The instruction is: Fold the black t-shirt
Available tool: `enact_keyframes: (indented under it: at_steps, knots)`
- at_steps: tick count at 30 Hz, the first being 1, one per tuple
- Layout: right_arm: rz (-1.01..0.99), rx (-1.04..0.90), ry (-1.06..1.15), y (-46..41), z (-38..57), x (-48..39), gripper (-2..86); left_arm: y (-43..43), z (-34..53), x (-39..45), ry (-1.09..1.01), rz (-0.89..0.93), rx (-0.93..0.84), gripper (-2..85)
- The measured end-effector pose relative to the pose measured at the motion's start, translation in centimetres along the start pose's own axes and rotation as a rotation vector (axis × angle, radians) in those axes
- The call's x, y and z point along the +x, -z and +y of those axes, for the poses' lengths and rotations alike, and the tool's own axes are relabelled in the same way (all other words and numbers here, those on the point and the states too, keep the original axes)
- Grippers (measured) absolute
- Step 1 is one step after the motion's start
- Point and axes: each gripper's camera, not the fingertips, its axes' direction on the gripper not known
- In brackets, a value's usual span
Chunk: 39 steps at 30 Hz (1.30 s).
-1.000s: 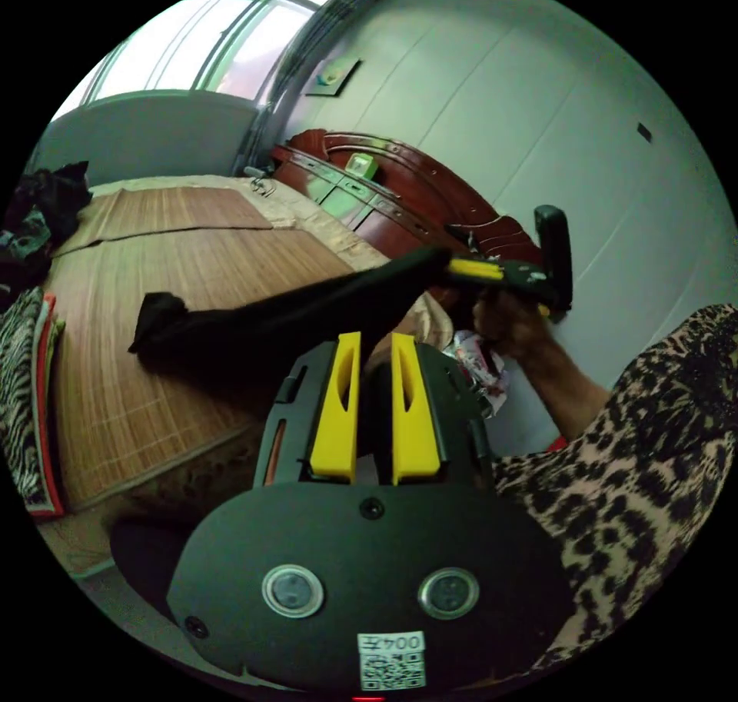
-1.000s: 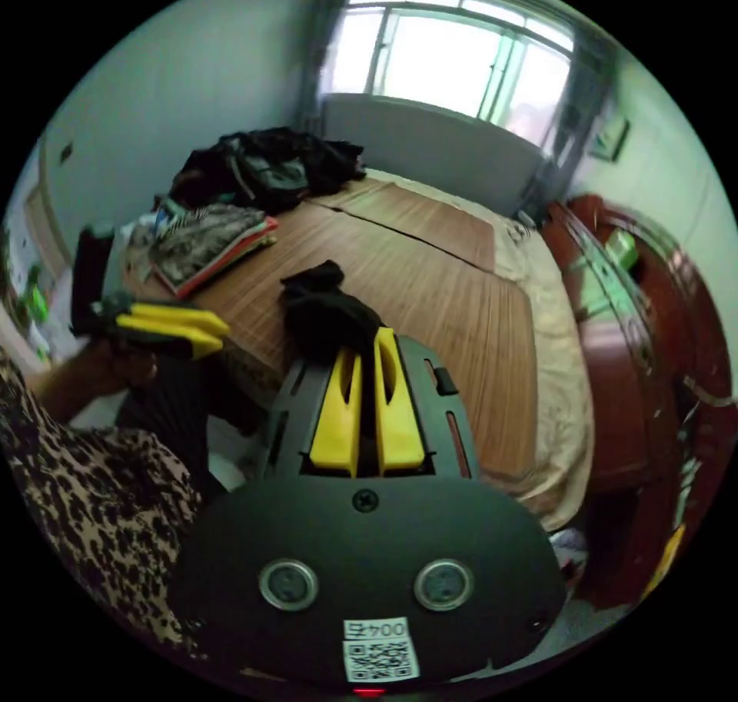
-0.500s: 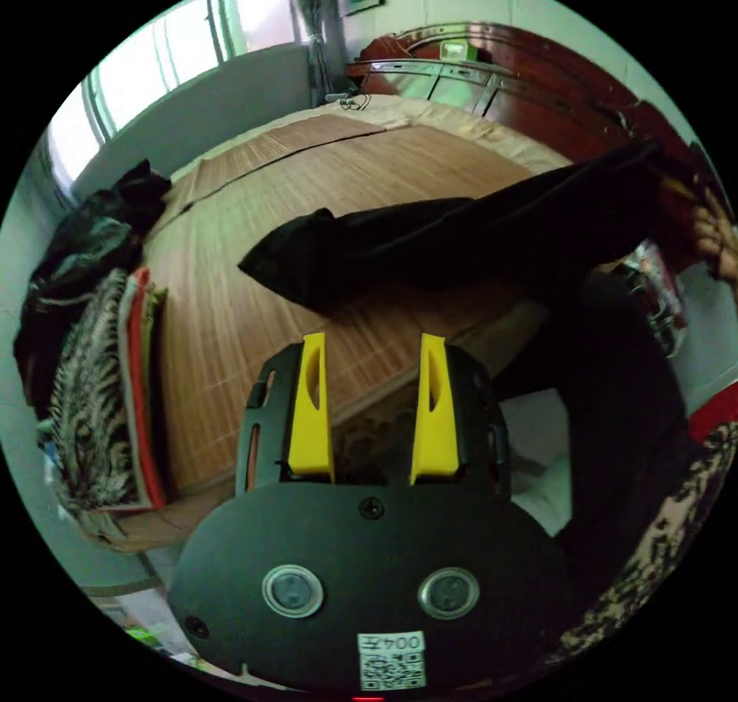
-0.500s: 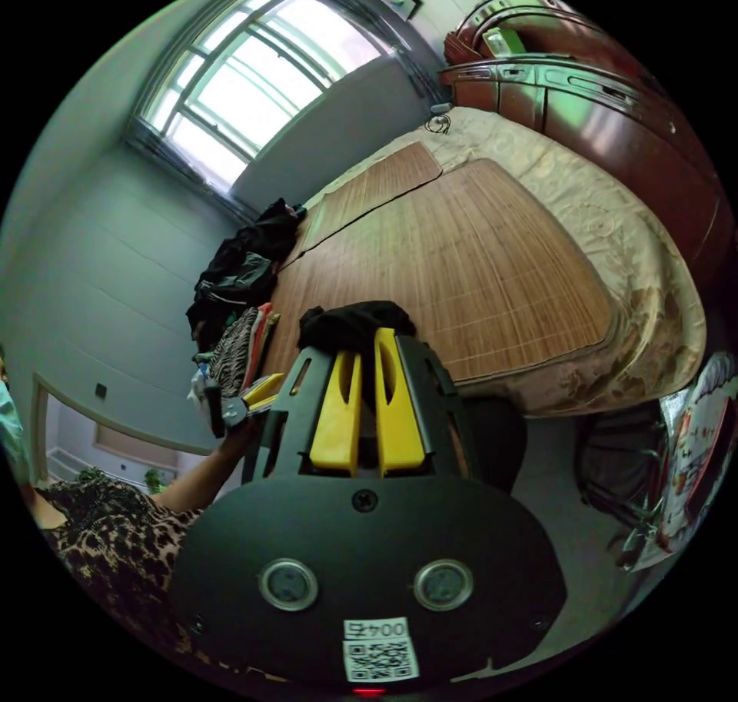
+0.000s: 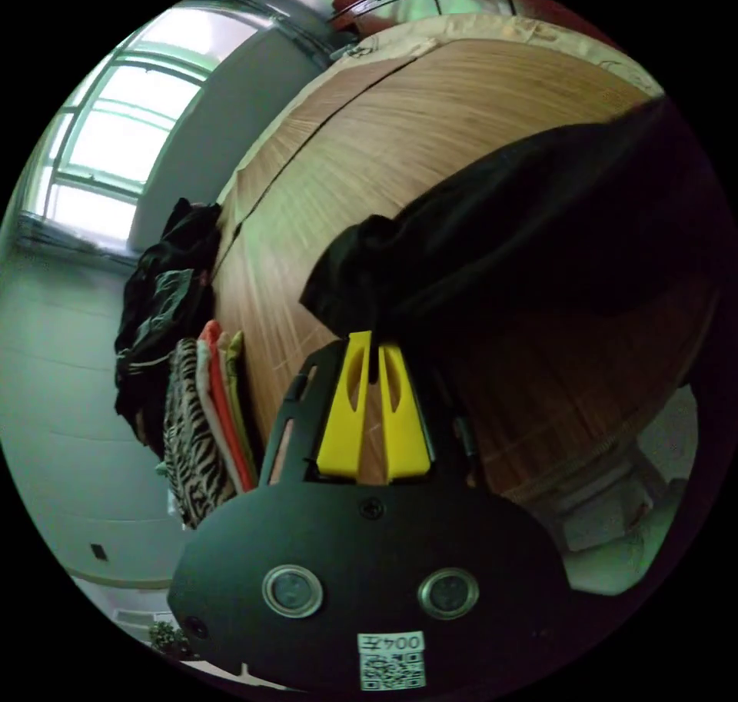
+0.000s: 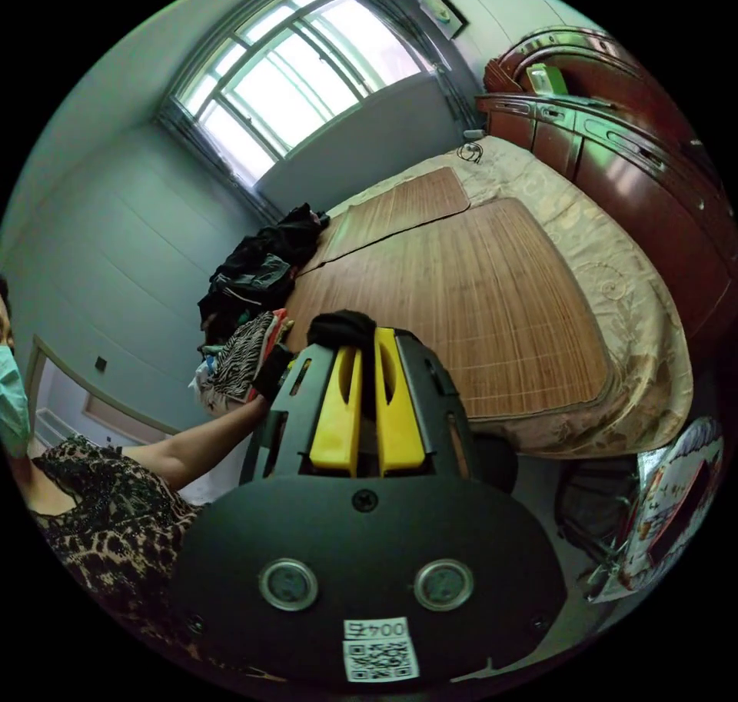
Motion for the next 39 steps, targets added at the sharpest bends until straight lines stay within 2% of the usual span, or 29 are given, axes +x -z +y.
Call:
enact_keyframes:
  at_steps: [4, 7, 9, 12, 17, 25, 32, 39]
  knots:
    - [0.012, 0.07, 0.056, 3.7, -3.6, -1.0, 2.6, 3.3, -1.5, -7.7, 0.181, 0.203, 0.093, 1.6]
    - [0.034, 0.15, 0.126, 7.7, -7.4, -3.1, 2.4, 7.3, -2.3, -18.6, 0.436, 0.576, 0.237, 1.0]
    - [0.07, 0.211, 0.188, 10.6, -9.7, -5.1, 2.4, 9.4, -2.6, -24.3, 0.549, 0.755, 0.333, 0.8]
    - [0.125, 0.34, 0.283, 16.3, -13.3, -8.8, 2.0, 14.2, -3.2, -32.2, 0.63, 0.886, 0.491, 0.7]
    - [0.121, 0.528, 0.394, 26.2, -18.3, -14.7, 1.6, 23.5, -3.6, -41.9, 0.64, 0.898, 0.715, 0.6]
    - [0.132, 0.572, 0.475, 33.8, -23.0, -20.4, 1.3, 36.1, -1.6, -52.9, 0.614, 0.764, 0.975, 0.7]
    - [0.018, 0.524, 0.441, 31.8, -23.7, -18.9, 1.2, 35.6, 0.3, -56.0, 0.628, 0.768, 0.997, 0.7]
    - [-0.008, 0.382, 0.354, 25.0, -24.9, -14.5, 1.0, 26.4, -2.9, -55.0, 0.69, 0.82, 0.84, 0.8]
